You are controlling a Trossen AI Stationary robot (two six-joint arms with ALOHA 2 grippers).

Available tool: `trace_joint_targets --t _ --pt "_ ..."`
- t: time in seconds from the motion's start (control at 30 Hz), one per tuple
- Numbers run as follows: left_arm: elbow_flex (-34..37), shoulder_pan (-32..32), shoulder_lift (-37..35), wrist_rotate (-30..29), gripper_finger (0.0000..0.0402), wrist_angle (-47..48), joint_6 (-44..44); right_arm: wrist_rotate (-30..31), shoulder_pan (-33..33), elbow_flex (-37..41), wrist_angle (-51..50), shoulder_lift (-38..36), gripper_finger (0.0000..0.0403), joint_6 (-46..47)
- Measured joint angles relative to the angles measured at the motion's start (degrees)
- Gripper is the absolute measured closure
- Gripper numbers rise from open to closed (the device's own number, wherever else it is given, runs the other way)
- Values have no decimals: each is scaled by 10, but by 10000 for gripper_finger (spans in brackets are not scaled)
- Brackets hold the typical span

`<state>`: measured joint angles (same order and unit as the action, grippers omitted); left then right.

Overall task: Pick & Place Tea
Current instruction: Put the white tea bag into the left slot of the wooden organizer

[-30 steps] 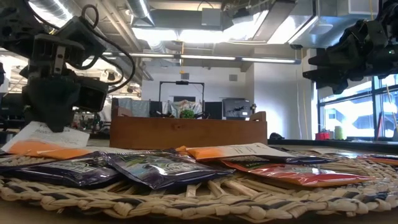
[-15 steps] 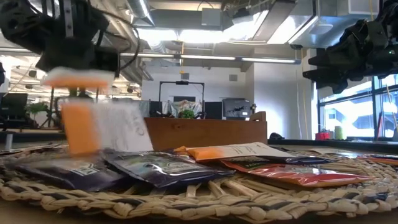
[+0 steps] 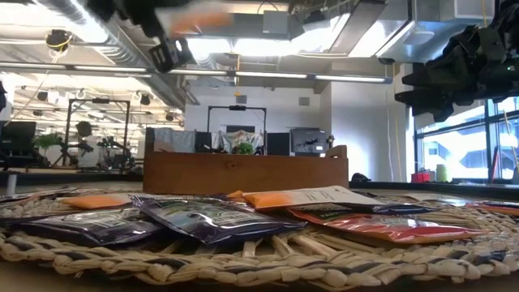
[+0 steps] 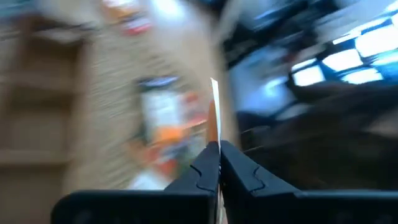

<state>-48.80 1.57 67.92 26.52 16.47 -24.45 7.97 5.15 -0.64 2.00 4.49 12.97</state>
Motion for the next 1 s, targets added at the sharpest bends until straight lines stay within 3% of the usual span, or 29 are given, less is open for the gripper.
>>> trace_joint_targets --t 0.1,0.17,0.4,0.6,1.0 --pt "-67 -4 32 -109 400 132 36 0 0 0 0 0 156 0" --pt "-94 -4 56 -140 400 165 57 0 0 0 0 0 156 0" --pt "-141 2 141 -145 400 198 140 0 0 0 0 0 156 0" --pt "-156 22 191 -149 400 258 149 0 0 0 0 0 156 0" --pt "-157 35 204 -147 400 270 162 0 0 0 0 0 156 0"
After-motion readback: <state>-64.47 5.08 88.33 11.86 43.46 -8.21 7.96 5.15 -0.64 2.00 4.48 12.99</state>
